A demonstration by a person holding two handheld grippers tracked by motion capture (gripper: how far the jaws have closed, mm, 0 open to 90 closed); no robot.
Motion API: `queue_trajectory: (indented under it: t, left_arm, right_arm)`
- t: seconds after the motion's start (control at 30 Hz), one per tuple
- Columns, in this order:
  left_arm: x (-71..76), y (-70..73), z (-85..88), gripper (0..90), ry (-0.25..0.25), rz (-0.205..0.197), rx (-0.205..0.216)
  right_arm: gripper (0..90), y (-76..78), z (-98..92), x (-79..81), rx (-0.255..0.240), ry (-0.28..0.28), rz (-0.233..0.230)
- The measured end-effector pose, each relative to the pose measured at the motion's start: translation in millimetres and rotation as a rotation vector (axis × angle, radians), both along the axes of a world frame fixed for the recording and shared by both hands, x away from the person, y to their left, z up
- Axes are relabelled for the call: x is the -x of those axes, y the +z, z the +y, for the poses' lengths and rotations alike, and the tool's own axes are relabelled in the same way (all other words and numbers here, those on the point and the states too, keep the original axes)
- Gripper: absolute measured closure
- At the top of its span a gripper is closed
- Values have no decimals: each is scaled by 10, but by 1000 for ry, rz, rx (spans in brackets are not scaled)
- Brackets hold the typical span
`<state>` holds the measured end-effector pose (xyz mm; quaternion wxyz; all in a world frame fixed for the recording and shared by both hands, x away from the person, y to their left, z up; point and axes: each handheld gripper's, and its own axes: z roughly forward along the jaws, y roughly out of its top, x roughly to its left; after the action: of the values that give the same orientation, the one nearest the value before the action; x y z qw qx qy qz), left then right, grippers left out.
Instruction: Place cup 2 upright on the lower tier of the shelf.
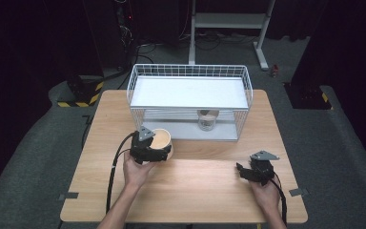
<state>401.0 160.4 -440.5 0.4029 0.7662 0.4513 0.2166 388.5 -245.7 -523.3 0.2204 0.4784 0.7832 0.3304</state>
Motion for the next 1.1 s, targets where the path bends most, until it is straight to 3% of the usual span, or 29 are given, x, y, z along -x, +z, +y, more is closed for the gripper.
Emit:
queue_trajectory:
  t: [0.4, 0.53, 0.83, 1.1]
  left_arm:
    - [-211, 48, -47, 97, 28, -20, 8]
    - [-274, 40, -28, 97, 46, -22, 34]
    - [-391, -22, -48, 97, 75, -15, 3]
    - [-486, -22, -107, 98, 85, -38, 11]
  right_arm:
    - [314, 0, 0, 0, -1, 0, 0]
    - [314, 0, 0, 0, 0, 0, 1]
    - [314, 0, -2, -1, -2, 0, 2]
    - [314, 0, 0, 1, 0, 0, 0]
